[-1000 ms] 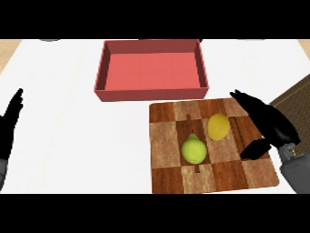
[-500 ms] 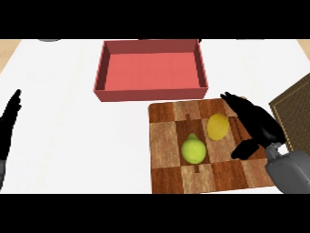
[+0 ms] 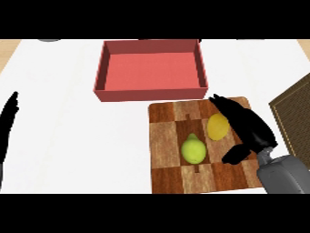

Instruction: Pick the lemon from the cutting board and place it in the cardboard box

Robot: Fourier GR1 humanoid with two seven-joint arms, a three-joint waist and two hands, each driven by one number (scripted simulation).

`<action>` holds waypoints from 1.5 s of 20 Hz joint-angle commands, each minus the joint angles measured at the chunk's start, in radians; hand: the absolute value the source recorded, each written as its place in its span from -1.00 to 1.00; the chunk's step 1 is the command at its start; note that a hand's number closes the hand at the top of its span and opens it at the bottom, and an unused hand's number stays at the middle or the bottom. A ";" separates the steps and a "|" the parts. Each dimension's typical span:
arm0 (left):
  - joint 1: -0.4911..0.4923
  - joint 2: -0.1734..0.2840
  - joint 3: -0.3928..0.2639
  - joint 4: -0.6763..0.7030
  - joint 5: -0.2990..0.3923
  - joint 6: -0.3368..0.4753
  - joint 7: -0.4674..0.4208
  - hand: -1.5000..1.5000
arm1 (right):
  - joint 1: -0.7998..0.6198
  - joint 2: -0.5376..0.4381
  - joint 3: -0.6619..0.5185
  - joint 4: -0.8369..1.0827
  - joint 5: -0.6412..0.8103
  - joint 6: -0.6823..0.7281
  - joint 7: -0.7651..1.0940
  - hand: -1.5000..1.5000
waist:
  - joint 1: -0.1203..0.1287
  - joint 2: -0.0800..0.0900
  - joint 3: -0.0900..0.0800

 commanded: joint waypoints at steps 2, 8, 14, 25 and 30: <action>-0.049 -0.001 0.032 -0.016 -0.029 -0.026 0.065 0.00 | -0.066 0.063 0.000 -0.015 0.046 0.100 0.092 -1.00 | 0.001 0.000 0.000; -0.041 -0.050 0.037 0.012 -0.075 -0.024 0.006 0.00 | -0.018 0.110 0.007 0.086 0.148 0.058 0.118 -1.00 | 0.001 0.001 0.000; 0.021 -0.060 0.075 -0.039 -0.085 -0.059 0.006 0.00 | -0.079 0.172 -0.060 0.201 0.188 0.022 0.110 1.00 | 0.004 0.000 0.000; -0.064 -0.057 0.087 0.013 -0.092 -0.084 0.048 0.00 | -0.161 0.128 -0.065 0.307 0.405 -0.315 0.016 1.00 | 0.000 0.002 0.000; -0.018 -0.076 0.089 -0.018 -0.094 -0.059 0.041 0.00 | -0.061 0.259 -0.075 0.170 0.500 -0.313 0.403 1.00 | -0.020 -0.010 -0.001</action>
